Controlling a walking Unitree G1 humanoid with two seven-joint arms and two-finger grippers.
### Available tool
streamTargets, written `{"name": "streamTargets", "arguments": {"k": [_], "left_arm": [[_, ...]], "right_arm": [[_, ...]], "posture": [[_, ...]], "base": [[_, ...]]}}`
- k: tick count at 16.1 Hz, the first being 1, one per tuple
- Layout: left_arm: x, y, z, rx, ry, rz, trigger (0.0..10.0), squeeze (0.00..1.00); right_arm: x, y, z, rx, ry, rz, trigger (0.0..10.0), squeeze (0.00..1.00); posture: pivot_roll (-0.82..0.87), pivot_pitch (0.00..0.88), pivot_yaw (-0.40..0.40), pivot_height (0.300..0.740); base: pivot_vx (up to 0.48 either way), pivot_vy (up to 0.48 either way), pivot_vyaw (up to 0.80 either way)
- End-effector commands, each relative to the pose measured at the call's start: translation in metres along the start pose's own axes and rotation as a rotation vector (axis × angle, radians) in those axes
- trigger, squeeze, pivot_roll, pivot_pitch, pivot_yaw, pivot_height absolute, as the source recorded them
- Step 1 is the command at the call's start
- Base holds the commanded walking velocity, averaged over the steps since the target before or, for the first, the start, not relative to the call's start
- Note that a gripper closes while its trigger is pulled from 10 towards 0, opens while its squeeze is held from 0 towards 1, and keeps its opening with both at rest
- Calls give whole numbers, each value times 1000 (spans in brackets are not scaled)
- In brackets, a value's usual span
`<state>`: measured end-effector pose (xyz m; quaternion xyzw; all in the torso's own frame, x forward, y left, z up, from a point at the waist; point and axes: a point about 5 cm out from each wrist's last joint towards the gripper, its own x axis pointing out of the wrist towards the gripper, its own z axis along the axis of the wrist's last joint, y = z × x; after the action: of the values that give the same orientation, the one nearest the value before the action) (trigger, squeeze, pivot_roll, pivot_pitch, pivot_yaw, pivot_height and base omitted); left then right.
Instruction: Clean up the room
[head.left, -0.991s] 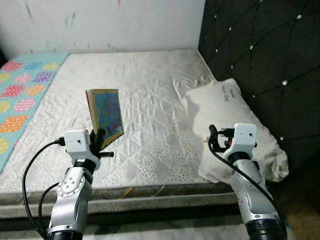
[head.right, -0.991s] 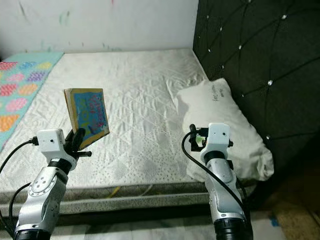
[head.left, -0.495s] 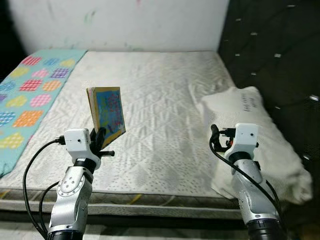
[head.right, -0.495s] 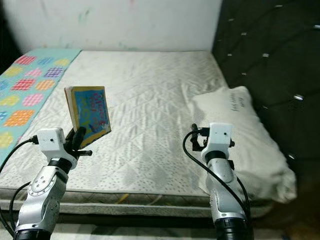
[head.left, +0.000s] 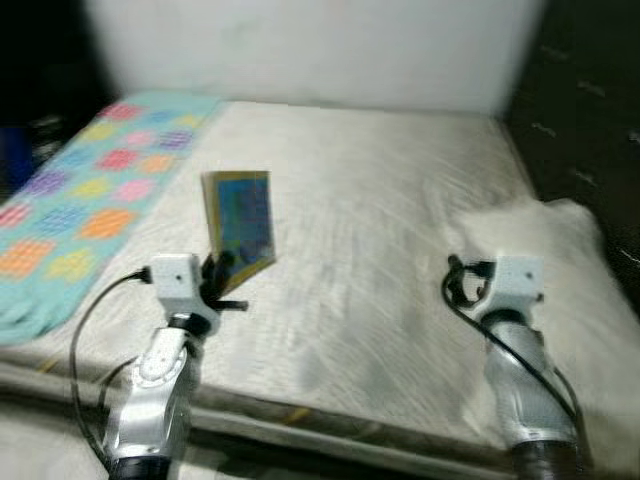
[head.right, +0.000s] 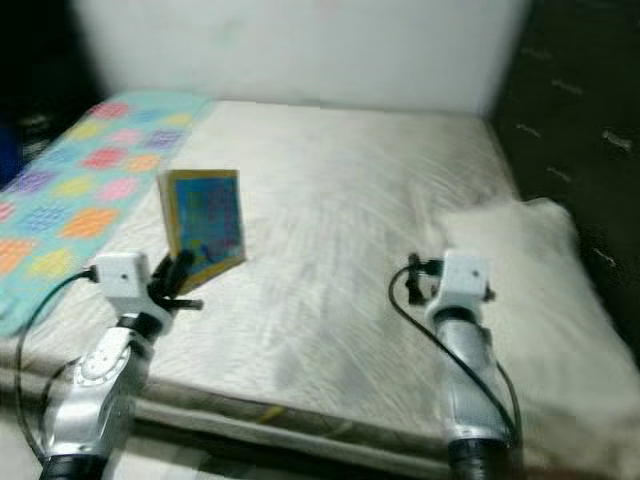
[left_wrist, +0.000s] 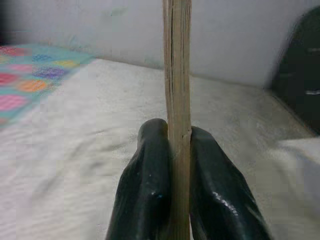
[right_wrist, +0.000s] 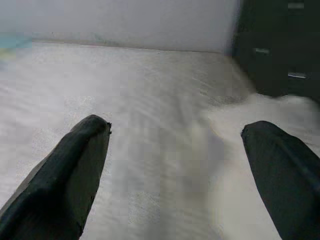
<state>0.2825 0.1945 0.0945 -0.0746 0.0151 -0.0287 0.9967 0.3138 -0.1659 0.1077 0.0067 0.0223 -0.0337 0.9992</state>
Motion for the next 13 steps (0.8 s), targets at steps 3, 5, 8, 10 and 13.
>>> {"name": "streamTargets", "arguments": {"k": [3,5,8,10,13], "left_arm": [[7,-11,16,-14,-68,-27,10000,0],[8,-13,14,-15,-60,-22,10000,0],[7,-13,14,-11,-58,-19,10000,0],[7,-14,14,-9,-61,-24,10000,0],[7,-15,14,-9,-61,-28,10000,0]], "right_arm": [[-3,-16,-3,-17,7,-43,10000,0],[-3,-17,-4,-19,9,-45,10000,0],[-3,-19,-5,-7,23,-55,10000,0],[-3,-20,-5,-20,15,-54,10000,0],[-3,-20,-4,-20,13,-54,10000,0]], "posture": [[35,0,65,740],[34,0,64,740],[32,0,63,740],[31,0,62,740],[30,0,62,740]], "base": [[194,0,0],[0,0,0],[0,0,-533],[0,0,-800],[0,-196,-429]]}}
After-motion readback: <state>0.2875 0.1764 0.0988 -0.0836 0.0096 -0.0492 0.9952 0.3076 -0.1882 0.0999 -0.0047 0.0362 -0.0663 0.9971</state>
